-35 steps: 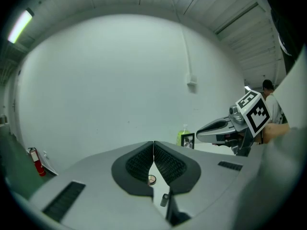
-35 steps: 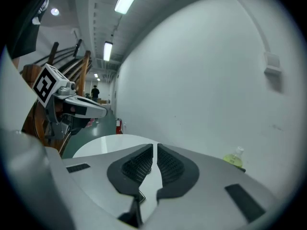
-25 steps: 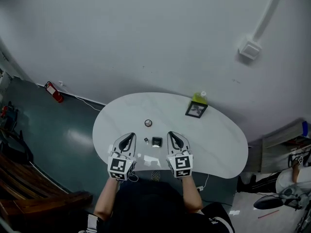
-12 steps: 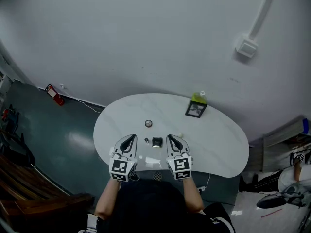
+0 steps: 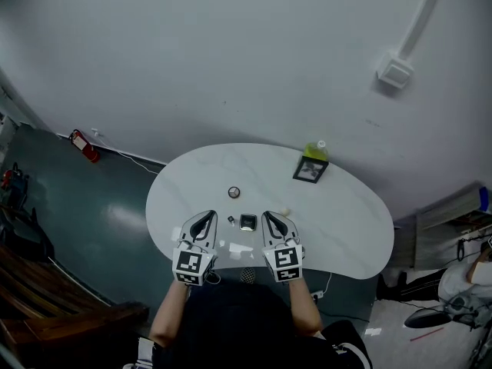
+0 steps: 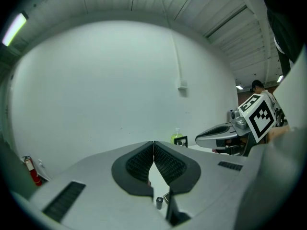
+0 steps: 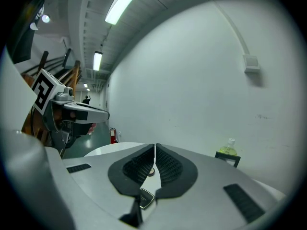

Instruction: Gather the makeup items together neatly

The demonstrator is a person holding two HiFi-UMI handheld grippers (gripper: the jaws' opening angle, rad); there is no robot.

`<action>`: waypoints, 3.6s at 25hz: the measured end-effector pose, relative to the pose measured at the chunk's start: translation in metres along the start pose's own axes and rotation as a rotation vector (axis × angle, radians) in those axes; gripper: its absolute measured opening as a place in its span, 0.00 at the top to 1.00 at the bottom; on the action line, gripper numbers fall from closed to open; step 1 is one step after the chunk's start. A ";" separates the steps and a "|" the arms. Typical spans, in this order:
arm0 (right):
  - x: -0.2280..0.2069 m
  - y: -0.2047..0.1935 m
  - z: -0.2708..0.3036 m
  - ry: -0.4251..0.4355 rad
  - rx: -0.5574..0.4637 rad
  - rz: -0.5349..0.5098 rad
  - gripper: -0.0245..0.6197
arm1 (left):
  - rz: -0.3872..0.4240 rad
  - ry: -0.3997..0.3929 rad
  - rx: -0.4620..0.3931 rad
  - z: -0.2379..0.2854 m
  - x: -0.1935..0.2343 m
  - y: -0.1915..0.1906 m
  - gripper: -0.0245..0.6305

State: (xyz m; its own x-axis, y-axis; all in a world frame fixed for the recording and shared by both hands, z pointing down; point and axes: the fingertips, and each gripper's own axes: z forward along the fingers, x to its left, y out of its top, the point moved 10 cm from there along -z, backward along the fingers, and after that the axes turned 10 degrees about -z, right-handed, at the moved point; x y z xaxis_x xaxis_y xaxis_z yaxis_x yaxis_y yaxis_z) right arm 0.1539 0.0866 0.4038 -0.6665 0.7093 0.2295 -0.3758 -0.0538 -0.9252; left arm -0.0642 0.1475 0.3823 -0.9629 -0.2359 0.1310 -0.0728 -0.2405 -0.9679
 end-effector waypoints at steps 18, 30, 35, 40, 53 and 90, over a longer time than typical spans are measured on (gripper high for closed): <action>-0.018 -0.025 0.123 0.164 0.143 -0.059 0.91 | -0.086 0.072 0.122 0.067 0.072 -0.033 0.93; -0.004 -0.078 0.198 0.274 0.262 -0.050 0.90 | -0.152 0.043 0.246 0.114 0.113 -0.090 0.93; 0.002 -0.097 0.212 0.300 0.291 -0.034 0.90 | -0.172 0.015 0.282 0.125 0.117 -0.111 0.93; 0.002 -0.107 0.228 0.311 0.309 -0.036 0.90 | -0.198 0.020 0.293 0.131 0.122 -0.120 0.93; 0.010 -0.114 0.267 0.417 0.410 -0.075 0.65 | -0.244 0.061 0.306 0.127 0.138 -0.118 0.93; 0.005 -0.108 0.262 0.382 0.443 -0.098 0.60 | -0.229 0.064 0.296 0.114 0.142 -0.111 0.93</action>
State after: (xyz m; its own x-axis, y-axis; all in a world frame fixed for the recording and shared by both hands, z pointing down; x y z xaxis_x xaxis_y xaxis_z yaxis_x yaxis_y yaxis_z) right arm 0.0221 -0.0887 0.5839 -0.3671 0.9241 0.1064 -0.7117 -0.2054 -0.6717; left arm -0.1627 0.0329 0.5324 -0.9455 -0.0877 0.3137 -0.2183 -0.5442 -0.8101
